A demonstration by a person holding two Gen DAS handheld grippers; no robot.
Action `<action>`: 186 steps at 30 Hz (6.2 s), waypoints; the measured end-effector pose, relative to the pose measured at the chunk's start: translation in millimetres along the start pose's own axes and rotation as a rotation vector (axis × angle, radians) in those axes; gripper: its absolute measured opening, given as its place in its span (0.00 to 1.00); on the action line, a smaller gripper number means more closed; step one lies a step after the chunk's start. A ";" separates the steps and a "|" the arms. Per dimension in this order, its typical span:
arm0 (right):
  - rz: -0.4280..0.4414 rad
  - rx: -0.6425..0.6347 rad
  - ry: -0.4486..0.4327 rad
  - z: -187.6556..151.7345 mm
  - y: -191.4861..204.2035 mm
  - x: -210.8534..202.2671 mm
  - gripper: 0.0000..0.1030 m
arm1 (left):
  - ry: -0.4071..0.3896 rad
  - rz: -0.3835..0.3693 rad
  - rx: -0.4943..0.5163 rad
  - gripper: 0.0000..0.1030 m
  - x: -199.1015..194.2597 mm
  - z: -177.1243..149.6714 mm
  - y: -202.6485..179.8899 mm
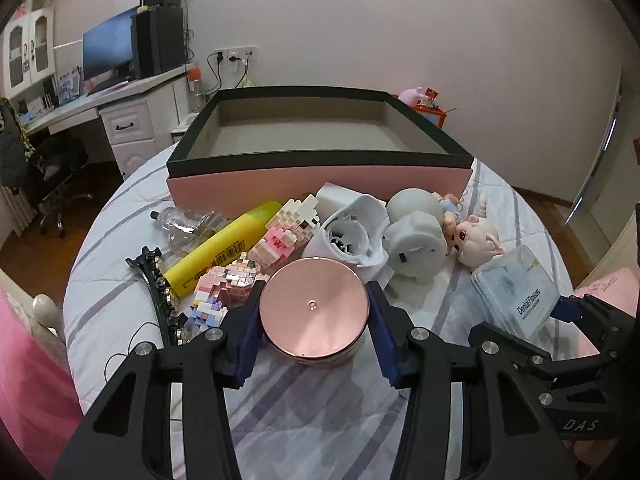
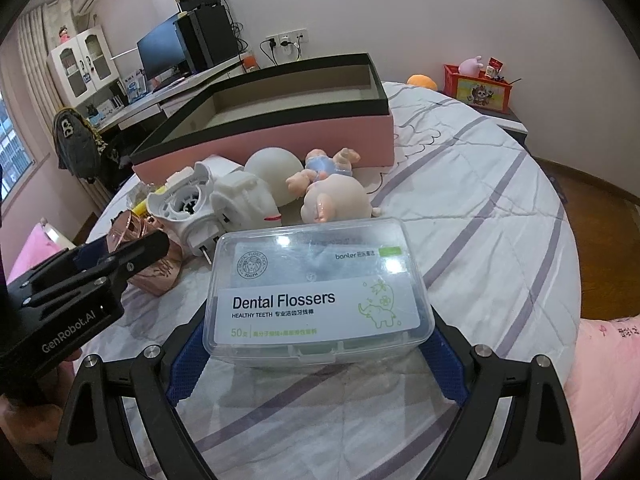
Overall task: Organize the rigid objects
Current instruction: 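Carry the jar and flosser box into the pink box and release both, then withdraw both tools from the box and move toward the remaining objects, then grasp the black hair clip with the left tool while the right tool grasps the pig doll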
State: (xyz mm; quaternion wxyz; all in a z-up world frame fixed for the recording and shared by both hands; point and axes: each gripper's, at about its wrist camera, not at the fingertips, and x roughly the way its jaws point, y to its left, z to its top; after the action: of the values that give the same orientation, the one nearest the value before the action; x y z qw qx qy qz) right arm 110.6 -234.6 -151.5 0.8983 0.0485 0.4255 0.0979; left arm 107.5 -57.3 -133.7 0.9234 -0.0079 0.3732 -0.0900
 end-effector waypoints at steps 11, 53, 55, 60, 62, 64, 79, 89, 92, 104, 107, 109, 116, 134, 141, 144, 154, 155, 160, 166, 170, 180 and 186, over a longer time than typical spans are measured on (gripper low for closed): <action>0.036 -0.019 -0.039 11.7 17.0 -20.4 0.91 | -0.050 0.001 0.005 0.47 -28.0 7.4 11.0; -0.085 -0.109 0.064 161.6 23.8 99.6 1.00 | -0.004 0.079 -0.035 1.00 79.6 144.7 69.3; -0.065 -0.079 0.041 162.5 21.5 92.5 1.00 | -0.034 0.093 -0.038 1.00 61.2 141.6 71.8; -0.069 -0.017 -0.034 159.2 18.0 60.9 1.00 | -0.100 0.090 -0.065 1.00 19.8 134.1 79.8; -0.058 -0.013 -0.067 155.4 21.9 42.6 1.00 | -0.121 0.096 -0.069 1.00 5.1 129.9 80.1; -0.061 -0.016 -0.089 152.9 26.9 30.3 1.00 | -0.142 0.104 -0.064 1.00 -10.0 124.3 76.9; -0.140 -0.002 -0.351 98.6 56.5 -103.4 1.00 | -0.275 0.158 -0.052 1.00 -111.4 80.8 51.9; -0.198 0.021 -0.401 44.3 64.4 -153.8 1.00 | -0.260 0.160 -0.050 1.00 -139.7 35.2 38.6; -0.204 0.022 -0.402 30.1 63.8 -160.5 1.00 | -0.261 0.151 -0.048 1.00 -147.3 25.6 33.8; -0.199 0.022 -0.415 21.0 66.4 -171.0 1.00 | -0.271 0.161 -0.043 1.00 -162.8 15.2 27.1; -0.197 0.022 -0.411 19.5 66.1 -171.9 1.00 | -0.267 0.165 -0.042 1.00 -162.6 13.0 26.5; -0.197 0.021 -0.409 19.5 66.3 -172.2 1.00 | -0.264 0.167 -0.043 1.00 -162.7 12.7 26.4; -0.201 0.019 -0.400 19.7 67.0 -170.5 1.00 | -0.263 0.168 -0.045 1.00 -162.6 11.2 27.1; -0.224 0.042 -0.203 12.4 36.6 -95.1 1.00 | -0.066 0.208 -0.104 1.00 -83.9 -19.2 71.7; -0.210 0.040 -0.133 14.6 34.1 -59.2 1.00 | 0.003 0.264 -0.104 1.00 -39.3 -18.3 89.5; -0.206 0.037 -0.107 16.4 32.9 -44.2 1.00 | 0.044 0.275 -0.098 0.98 -17.2 -18.6 95.8; -0.207 0.038 -0.053 24.8 20.1 -2.1 1.00 | 0.094 0.237 -0.108 0.92 18.2 -2.8 104.4; -0.209 0.043 -0.050 25.6 16.9 0.3 1.00 | 0.101 0.234 -0.114 0.91 20.3 -1.8 105.6; -0.207 0.052 -0.033 26.7 7.5 8.9 1.00 | 0.122 0.229 -0.154 0.93 29.8 -2.0 113.6; -0.210 0.056 -0.025 28.4 3.0 16.4 1.00 | 0.115 0.244 -0.126 0.65 40.3 0.0 113.4; -0.211 0.045 -0.030 33.7 -2.1 20.3 0.99 | 0.105 0.217 -0.102 0.39 36.1 -2.4 105.0; -0.183 -0.036 0.004 47.1 -6.7 48.8 0.74 | 0.093 0.140 -0.143 0.18 23.3 -4.0 113.8; -0.114 -0.065 -0.008 44.9 -0.6 43.2 0.39 | 0.068 0.134 -0.135 0.18 8.2 -5.9 111.3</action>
State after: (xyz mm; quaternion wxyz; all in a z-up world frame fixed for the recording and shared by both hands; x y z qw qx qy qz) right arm 172.2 -226.0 -155.8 0.9053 -0.0043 0.4204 0.0603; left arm 127.1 51.0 -152.7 0.9115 -0.0420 0.4090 -0.0030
